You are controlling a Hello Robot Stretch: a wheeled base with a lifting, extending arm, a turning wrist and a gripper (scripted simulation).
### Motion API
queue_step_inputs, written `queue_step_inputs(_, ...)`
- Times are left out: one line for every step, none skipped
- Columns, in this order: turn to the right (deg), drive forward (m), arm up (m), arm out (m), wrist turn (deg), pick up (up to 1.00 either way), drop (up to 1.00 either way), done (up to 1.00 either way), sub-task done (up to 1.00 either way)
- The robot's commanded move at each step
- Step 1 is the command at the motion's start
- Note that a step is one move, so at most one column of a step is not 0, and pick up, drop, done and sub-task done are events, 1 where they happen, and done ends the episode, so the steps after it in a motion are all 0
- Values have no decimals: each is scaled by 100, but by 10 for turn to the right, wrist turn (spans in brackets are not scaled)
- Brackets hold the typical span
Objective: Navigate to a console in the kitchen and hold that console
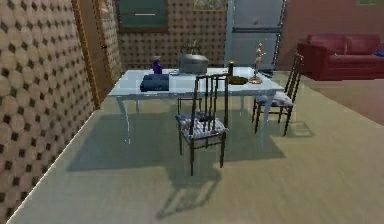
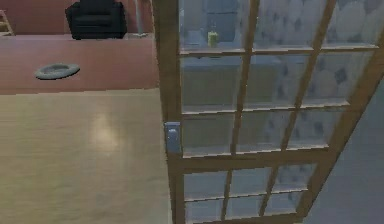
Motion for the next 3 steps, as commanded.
queue_step_inputs(180, 0, 0, 0, 0, 0, 0, 0, 0)
queue_step_inputs(0, 100, 0, 0, 0, 0, 0, 0, 0)
queue_step_inputs(150, 0, 0, 0, 0, 0, 0, 0, 0)
